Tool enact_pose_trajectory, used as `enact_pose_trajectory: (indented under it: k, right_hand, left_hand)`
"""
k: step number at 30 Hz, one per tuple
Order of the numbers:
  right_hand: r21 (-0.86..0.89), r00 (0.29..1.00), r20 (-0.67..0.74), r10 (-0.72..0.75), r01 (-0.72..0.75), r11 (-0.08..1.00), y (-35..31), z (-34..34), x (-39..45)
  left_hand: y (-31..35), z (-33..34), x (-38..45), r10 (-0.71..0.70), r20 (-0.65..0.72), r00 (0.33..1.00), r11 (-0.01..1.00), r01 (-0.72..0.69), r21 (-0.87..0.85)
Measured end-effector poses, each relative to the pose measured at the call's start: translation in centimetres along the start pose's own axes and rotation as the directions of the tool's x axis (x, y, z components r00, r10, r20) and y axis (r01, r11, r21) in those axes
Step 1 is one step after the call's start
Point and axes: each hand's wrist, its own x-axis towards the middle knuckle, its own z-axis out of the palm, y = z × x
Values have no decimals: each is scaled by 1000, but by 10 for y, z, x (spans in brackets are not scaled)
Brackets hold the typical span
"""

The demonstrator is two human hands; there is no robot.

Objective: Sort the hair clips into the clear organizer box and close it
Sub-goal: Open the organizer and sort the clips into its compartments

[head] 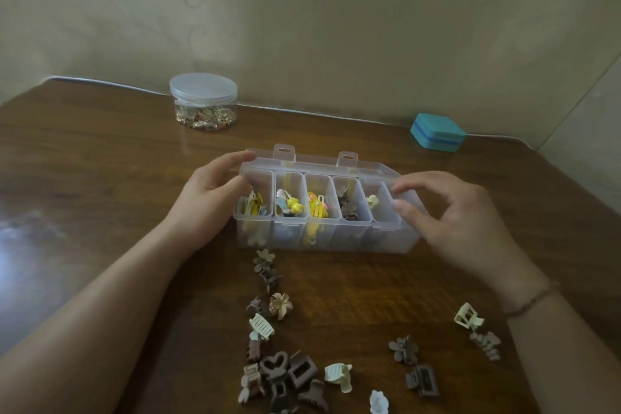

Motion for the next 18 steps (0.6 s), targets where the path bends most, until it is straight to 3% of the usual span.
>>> enact_pose_trajectory:
  k: [3,9,12,15,18]
  right_hand:
    - [-27,997,-76,22,-24,999,2,-20,-28]
    - [-196,977,48,209,-196,961,21,-28,-102]
    - [-262,954,33,299,-281,923,20,-17,-117]
    - [-326,963,1,269,-254,911,20,-6,-117]
    - [-259,965,-22,260,-257,931,13,-11,-104]
  left_hand:
    - [-1,0,1,2,-6,1000,1000,-2,-2]
    - [0,1,0,-10,3,1000,1000,10,-8]
    - [0,1,1,-7,-3,1000,1000,7,-8]
    - [0,1,0,-11,5,1000,1000,11,-1]
    - [1,1,-1,-7,15,1000,1000,7,-3]
